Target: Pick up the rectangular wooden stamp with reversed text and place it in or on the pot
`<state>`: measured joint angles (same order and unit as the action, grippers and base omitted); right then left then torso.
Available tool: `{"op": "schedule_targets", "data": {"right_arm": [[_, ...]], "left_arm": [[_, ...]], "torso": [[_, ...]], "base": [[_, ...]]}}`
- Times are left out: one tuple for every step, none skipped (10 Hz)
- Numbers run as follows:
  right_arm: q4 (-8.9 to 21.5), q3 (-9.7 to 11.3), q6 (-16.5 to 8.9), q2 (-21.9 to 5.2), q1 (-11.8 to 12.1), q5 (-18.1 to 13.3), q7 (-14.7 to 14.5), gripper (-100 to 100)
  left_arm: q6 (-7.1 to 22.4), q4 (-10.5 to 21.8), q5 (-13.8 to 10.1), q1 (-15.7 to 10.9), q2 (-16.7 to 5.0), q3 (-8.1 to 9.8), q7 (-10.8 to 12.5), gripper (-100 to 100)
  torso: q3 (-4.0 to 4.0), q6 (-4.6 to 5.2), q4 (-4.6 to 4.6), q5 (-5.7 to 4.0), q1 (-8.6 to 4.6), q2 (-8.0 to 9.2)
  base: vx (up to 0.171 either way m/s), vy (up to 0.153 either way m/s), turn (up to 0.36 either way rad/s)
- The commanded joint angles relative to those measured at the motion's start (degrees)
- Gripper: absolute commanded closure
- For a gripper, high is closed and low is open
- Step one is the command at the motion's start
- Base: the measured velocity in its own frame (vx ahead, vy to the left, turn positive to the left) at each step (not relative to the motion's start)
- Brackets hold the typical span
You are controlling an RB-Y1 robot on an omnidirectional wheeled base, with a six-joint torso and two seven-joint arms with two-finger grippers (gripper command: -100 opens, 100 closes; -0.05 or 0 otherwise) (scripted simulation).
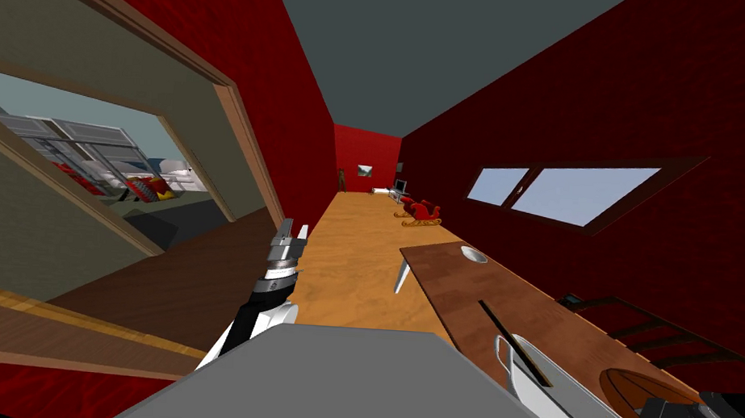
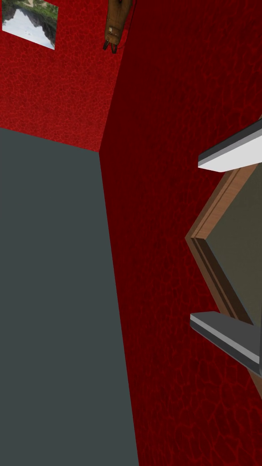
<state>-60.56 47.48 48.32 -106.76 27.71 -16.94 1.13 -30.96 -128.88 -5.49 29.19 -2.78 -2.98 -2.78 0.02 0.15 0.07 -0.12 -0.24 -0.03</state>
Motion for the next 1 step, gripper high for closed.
{"op": "schedule_targets", "data": {"right_arm": [[0.0,0.0,0.0,0.0,0.0,0.0,0.0,0]], "left_arm": [[0.0,0.0,0.0,0.0,0.0,0.0,0.0,0]], "torso": [[0.0,0.0,0.0,0.0,0.0,0.0]], "base": [[0.0,0.0,0.0]]}}
